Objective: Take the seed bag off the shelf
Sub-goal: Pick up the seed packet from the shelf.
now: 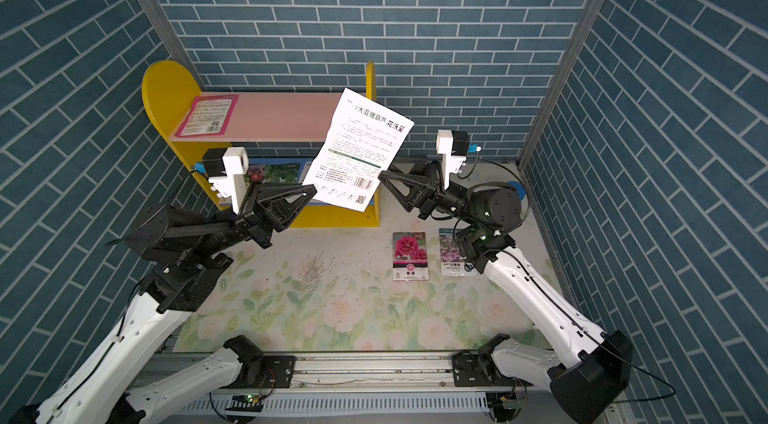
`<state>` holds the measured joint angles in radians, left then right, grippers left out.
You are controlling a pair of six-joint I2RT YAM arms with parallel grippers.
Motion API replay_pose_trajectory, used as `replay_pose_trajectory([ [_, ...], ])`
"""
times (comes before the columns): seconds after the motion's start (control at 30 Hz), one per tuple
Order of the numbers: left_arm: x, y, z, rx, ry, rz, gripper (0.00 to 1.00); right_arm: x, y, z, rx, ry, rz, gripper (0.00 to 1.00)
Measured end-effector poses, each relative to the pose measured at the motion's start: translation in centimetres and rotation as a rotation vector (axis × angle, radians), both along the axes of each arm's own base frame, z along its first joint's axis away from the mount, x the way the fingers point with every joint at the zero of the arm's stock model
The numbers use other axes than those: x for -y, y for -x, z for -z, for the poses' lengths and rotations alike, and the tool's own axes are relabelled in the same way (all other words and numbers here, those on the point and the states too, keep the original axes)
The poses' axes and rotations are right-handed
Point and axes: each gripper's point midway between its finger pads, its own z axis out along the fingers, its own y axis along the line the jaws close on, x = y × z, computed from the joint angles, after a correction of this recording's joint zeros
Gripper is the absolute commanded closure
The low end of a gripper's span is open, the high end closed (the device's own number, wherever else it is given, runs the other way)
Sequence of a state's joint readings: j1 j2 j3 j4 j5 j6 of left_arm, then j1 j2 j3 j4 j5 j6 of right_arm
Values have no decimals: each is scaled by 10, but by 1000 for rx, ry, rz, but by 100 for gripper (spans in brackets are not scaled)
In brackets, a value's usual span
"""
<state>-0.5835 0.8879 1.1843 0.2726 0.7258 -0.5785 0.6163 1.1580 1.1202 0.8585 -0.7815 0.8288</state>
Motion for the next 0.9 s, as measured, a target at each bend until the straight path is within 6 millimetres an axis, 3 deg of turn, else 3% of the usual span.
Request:
replay_pose_trajectory([
  [0.2,0,-2,4,0,-18,-20,100,-1,-2,6,-20,14,-1,49],
  [0.3,2,-5,6,-5,-23,-19,100,-1,0,5,-14,12,-6,54],
  [0.47,6,-11,9,-17,-27,-16,100,2,10,-2,5,-12,-47,86],
  [0.57,7,-12,9,-17,-24,-14,100,2,12,-3,8,-18,-61,99],
  [0.7,8,-12,9,-18,-21,-11,100,2,12,-4,5,-21,-64,100],
  [0.9,13,-26,15,-48,-57,-47,51,0,8,-1,-10,-11,-59,100],
])
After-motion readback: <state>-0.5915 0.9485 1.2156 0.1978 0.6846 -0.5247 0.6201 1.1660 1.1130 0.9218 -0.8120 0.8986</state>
